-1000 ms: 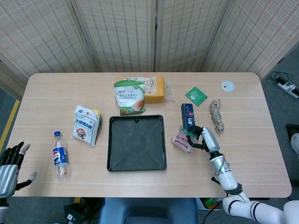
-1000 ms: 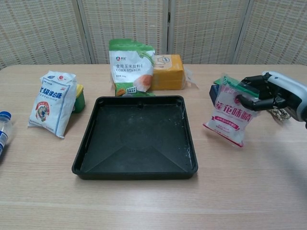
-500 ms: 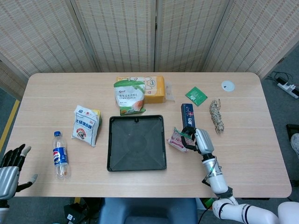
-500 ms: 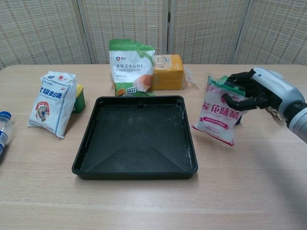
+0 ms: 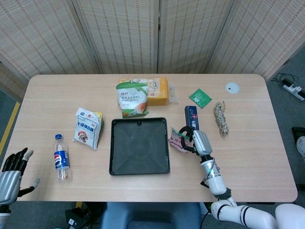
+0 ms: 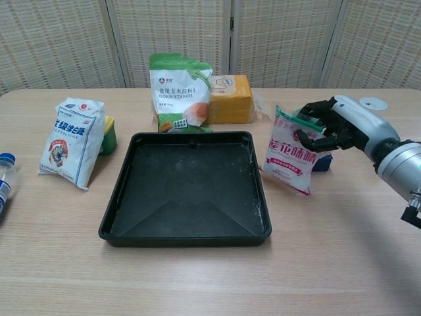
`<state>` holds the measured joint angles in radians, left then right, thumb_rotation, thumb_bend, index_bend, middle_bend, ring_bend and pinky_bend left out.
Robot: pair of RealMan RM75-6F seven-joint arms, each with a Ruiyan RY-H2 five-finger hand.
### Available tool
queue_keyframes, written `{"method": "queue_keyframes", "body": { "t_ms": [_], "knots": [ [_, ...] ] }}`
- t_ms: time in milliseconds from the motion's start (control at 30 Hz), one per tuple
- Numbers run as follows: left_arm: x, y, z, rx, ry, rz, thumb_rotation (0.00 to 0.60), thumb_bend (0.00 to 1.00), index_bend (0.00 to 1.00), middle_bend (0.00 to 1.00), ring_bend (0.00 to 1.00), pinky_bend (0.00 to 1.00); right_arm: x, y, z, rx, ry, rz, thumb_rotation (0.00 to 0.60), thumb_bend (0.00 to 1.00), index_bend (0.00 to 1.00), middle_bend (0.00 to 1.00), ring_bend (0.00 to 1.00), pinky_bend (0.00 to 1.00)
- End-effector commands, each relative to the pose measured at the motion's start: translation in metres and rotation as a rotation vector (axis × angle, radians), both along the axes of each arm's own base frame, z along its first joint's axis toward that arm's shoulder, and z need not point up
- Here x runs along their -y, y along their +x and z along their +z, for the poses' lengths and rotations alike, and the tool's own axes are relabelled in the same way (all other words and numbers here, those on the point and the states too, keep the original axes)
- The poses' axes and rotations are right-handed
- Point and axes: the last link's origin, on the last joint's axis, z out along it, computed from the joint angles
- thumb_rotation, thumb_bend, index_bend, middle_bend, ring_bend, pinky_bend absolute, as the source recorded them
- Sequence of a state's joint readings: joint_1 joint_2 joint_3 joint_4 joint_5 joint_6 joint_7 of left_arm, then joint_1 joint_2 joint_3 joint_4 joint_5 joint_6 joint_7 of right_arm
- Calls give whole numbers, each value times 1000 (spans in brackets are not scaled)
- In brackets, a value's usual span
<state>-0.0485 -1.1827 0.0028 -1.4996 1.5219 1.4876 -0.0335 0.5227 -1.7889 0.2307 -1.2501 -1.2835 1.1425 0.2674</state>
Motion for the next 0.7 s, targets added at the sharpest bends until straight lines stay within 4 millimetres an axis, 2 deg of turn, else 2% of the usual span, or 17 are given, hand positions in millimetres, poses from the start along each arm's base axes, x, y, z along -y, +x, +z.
{"method": "queue_keyframes", "body": {
  "t_ms": [33, 200, 400, 567, 700],
  "knots": [
    [-1, 0, 0, 0, 0, -3, 600, 324, 0, 18, 37, 0, -3, 2, -3, -8, 17, 15, 600, 601, 342, 347, 485, 516],
    [-2, 1, -1, 0, 2, -6, 600, 324, 0, 16, 36, 0, -13, 4, -4, 6, 71, 42, 600, 601, 158, 235, 387, 409],
    [-2, 2, -1, -2, 3, -11, 600, 325, 0, 15, 31, 0, -27, 10, 2, 55, 104, 91, 600, 601, 11, 136, 328, 340],
    [-3, 3, 0, -2, 4, -14, 600, 324, 0, 14, 29, 0, -38, 16, 14, 80, 118, 150, 600, 601, 0, 124, 307, 314],
    [-2, 3, 1, -2, 8, -15, 600, 324, 0, 13, 28, 0, -44, 11, 29, 59, 126, 204, 600, 601, 0, 120, 275, 272]
  ]
}}
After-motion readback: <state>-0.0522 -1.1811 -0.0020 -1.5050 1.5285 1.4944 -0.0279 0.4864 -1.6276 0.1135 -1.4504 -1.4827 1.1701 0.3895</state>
